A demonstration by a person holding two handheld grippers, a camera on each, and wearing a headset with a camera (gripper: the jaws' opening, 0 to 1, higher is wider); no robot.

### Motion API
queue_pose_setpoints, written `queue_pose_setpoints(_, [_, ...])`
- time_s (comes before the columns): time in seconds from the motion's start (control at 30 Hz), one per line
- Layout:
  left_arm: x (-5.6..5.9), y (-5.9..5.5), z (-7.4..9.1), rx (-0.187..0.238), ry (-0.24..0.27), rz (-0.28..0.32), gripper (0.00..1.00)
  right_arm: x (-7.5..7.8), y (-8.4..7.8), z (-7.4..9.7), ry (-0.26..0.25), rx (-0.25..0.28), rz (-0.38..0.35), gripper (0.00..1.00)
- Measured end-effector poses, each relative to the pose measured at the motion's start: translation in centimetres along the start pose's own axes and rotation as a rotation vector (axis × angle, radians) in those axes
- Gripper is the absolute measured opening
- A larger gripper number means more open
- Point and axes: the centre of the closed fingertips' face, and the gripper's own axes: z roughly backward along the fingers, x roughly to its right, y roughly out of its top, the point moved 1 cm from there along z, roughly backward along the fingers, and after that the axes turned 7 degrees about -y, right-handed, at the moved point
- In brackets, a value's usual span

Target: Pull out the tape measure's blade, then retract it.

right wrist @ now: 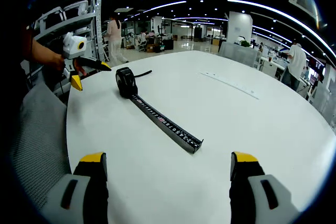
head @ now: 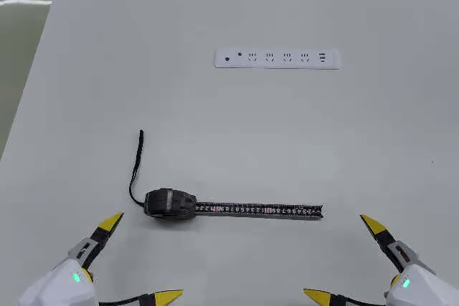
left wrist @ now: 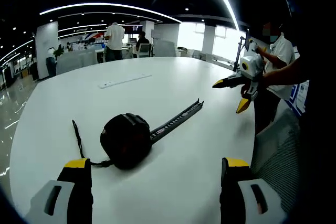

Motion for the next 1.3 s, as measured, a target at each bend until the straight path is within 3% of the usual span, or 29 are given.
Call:
queue_pose_setpoints(0.13, [0.7, 0.1, 0.3, -0.004, 0.024, 0.017, 1.0, -0.9, 0.1, 0.3, -0.015, -0.007, -0.026, 1.0])
queue_pose_setpoints(0.33, [0.9, 0.8, 0.8, 0.027, 0.099, 0.045, 1.0, -2.3, 0.2, 0.7, -0.025, -0.02, -0.064, 1.0])
queue_pose_setpoints(0.37, [0.8, 1.0, 1.0, 0.047, 0.126, 0.057, 1.0, -2.5, 0.3, 0.8, -0.029, -0.018, -0.071, 1.0])
queue_pose_setpoints(0.43, [1.0, 1.1, 1.0, 0.057, 0.131, 0.084, 1.0, -2.9, 0.8, 0.9, -0.033, -0.01, -0.084, 1.0])
queue_pose_setpoints(0.63, [1.7, 0.5, 1.1, 0.017, 0.169, 0.075, 1.0, -3.9, 1.5, 0.9, -0.049, -0.009, -0.107, 1.0])
queue_pose_setpoints(0.73, [1.8, 0.4, 1.2, 0.018, 0.183, 0.096, 1.0, -4.4, 1.5, 0.9, -0.06, -0.014, -0.113, 1.0])
queue_pose_setpoints(0.83, [1.7, 1.0, 1.4, 0.063, 0.224, 0.151, 1.0, -4.8, 1.7, 1.0, -0.071, -0.016, -0.122, 1.0])
queue_pose_setpoints(0.93, [1.9, 1.1, 1.4, 0.047, 0.244, 0.138, 1.0, -4.7, 1.8, 1.0, -0.095, -0.016, -0.129, 1.0])
queue_pose_setpoints(1.13, [2.2, 0.9, 1.2, 0.021, 0.228, 0.112, 1.0, -5.1, 2.2, 1.2, -0.089, -0.007, -0.153, 0.99])
queue_pose_setpoints(1.3, [2.4, 1.1, 1.2, 0.031, 0.227, 0.116, 1.0, -5.0, 2.2, 1.3, -0.089, -0.005, -0.157, 0.99])
